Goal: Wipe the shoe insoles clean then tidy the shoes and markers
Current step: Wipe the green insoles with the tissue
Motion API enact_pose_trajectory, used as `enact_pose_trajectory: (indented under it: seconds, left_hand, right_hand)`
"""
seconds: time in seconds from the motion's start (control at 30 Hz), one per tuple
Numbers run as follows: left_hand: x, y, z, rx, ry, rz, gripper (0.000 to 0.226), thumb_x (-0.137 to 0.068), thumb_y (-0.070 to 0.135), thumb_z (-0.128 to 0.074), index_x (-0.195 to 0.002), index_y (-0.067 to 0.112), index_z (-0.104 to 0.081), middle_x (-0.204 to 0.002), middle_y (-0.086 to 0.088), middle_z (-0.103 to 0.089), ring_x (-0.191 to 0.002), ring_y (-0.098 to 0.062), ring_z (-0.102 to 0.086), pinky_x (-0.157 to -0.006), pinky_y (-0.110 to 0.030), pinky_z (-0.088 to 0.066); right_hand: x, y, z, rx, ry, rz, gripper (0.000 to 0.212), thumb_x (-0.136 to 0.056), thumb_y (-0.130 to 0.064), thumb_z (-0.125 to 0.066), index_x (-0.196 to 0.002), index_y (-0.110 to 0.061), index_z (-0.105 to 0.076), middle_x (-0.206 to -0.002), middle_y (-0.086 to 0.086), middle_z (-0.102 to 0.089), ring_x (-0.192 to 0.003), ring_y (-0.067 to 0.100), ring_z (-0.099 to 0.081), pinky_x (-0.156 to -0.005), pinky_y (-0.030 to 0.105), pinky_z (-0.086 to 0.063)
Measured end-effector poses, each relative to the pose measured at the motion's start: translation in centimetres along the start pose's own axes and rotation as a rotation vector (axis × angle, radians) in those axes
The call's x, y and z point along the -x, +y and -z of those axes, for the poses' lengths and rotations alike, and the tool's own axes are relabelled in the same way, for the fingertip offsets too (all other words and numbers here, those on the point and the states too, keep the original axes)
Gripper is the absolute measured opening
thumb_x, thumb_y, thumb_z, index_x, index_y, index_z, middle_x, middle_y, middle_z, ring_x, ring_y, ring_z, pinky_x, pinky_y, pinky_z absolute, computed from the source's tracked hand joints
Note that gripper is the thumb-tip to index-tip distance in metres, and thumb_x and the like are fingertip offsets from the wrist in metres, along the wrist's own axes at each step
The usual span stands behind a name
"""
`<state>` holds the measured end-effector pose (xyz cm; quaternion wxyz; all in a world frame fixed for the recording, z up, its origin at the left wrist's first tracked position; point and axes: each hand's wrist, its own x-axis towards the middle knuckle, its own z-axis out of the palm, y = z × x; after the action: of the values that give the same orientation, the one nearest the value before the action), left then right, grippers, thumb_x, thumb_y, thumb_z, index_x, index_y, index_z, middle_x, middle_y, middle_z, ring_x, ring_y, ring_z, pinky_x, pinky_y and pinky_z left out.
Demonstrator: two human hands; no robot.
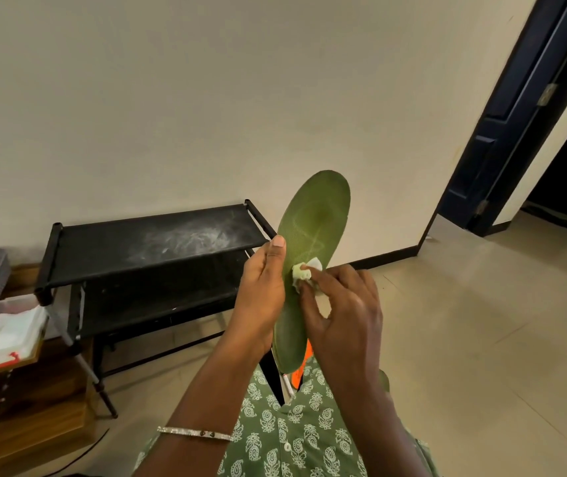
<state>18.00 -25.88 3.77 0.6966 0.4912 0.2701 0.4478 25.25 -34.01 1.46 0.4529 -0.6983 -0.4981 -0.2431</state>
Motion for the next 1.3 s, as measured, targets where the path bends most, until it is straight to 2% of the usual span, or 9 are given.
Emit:
enact_pose_trajectory:
  seconds: [0.17,0.3,0.4,0.6,0.73,0.83,0.97,1.2,1.3]
  left_hand:
    - [-0.1,0.3,0.4,-0.04,0.046,-0.027,0.032,-0.105,0.037,-0.045,-0.088,0.024,-0.068,-0.085,0.005,-0.077,-0.087,-0.015,-0.073,-0.097,-0.048,-0.054]
    - [-0.2,0.1,0.4,-0.067,0.008,-0.051,0.037,-0.104,0.043,-0.045,-0.102,0.014,-0.068,-0.104,-0.011,-0.074,-0.105,-0.033,-0.069,-0.103,-0.057,-0.048]
    - [0.0,0.0,0.1,-0.071,-0.005,-0.062,0.042,-0.101,0.05,-0.049,-0.099,0.013,-0.068,-0.106,-0.02,-0.07,-0.105,-0.04,-0.065,-0.103,-0.062,-0.044]
    - [-0.1,-0.2,0.5,-0.084,0.018,-0.059,0.038,-0.102,0.048,-0.048,-0.101,0.016,-0.07,-0.105,-0.014,-0.073,-0.105,-0.035,-0.068,-0.101,-0.06,-0.048]
    - [-0.3,-0.1,0.6,-0.094,0.033,-0.065,0.037,-0.104,0.045,-0.045,-0.103,0.018,-0.071,-0.106,-0.012,-0.074,-0.105,-0.032,-0.07,-0.099,-0.058,-0.05]
    - [-0.4,-0.2,0.6,-0.121,0.006,-0.077,0.039,-0.096,0.055,-0.048,-0.103,0.024,-0.071,-0.107,-0.009,-0.074,-0.106,-0.031,-0.069,-0.1,-0.058,-0.049]
    - [-0.3,-0.2,0.4,-0.145,-0.006,-0.103,0.044,-0.09,0.061,-0.05,-0.1,0.022,-0.069,-0.104,-0.016,-0.071,-0.106,-0.041,-0.065,-0.1,-0.063,-0.047]
    - [-0.1,0.1,1.1,-0.133,0.048,-0.114,0.046,-0.099,0.053,-0.047,-0.104,0.012,-0.066,-0.107,-0.024,-0.068,-0.107,-0.046,-0.063,-0.098,-0.064,-0.048]
    - [-0.2,0.1,1.0,-0.136,0.063,-0.113,0.042,-0.099,0.054,-0.046,-0.099,0.017,-0.068,-0.104,-0.02,-0.071,-0.104,-0.043,-0.066,-0.095,-0.063,-0.05]
  right_hand:
    - [2.4,-0.5,-0.3,-0.002,-0.05,0.034,0.015,-0.085,-0.022,-0.07,-0.1,-0.02,-0.075,-0.084,-0.006,-0.063,-0.081,0.011,-0.048,-0.067,0.034,-0.046]
    - [0.0,0.1,-0.1,0.011,0.013,0.001,0.015,-0.085,-0.024,-0.074,-0.099,-0.018,-0.076,-0.083,-0.004,-0.064,-0.079,0.016,-0.05,-0.068,0.033,-0.044]
    - [-1.9,0.5,-0.1,0.027,0.054,-0.052,0.018,-0.085,-0.024,-0.075,-0.099,-0.013,-0.077,-0.084,0.0,-0.066,-0.081,0.018,-0.051,-0.071,0.031,-0.043]
    - [-0.2,-0.4,-0.3,0.006,0.04,-0.033,0.018,-0.083,-0.019,-0.078,-0.099,-0.011,-0.075,-0.083,0.0,-0.065,-0.079,0.013,-0.047,-0.069,0.028,-0.042]
    - [1.6,-0.6,-0.4,0.001,-0.015,-0.007,0.018,-0.083,-0.021,-0.077,-0.099,-0.014,-0.075,-0.084,-0.003,-0.066,-0.079,0.014,-0.05,-0.067,0.035,-0.047]
    - [0.2,0.0,-0.2,-0.003,0.013,-0.036,0.017,-0.085,-0.027,-0.076,-0.098,-0.015,-0.077,-0.083,-0.003,-0.067,-0.078,0.016,-0.05,-0.068,0.035,-0.046]
    - [-2.2,0.4,-0.3,0.0,0.056,-0.088,0.02,-0.088,-0.03,-0.073,-0.098,-0.013,-0.077,-0.084,-0.001,-0.068,-0.081,0.017,-0.051,-0.069,0.036,-0.046]
    - [0.9,-1.2,-0.8,-0.015,0.031,-0.032,0.018,-0.082,-0.02,-0.079,-0.097,-0.012,-0.075,-0.083,-0.002,-0.066,-0.078,0.009,-0.046,-0.069,0.028,-0.044]
    - [1.7,-1.0,-0.7,0.003,0.009,-0.007,0.019,-0.082,-0.022,-0.079,-0.099,-0.015,-0.075,-0.083,-0.003,-0.067,-0.078,0.011,-0.048,-0.069,0.03,-0.044]
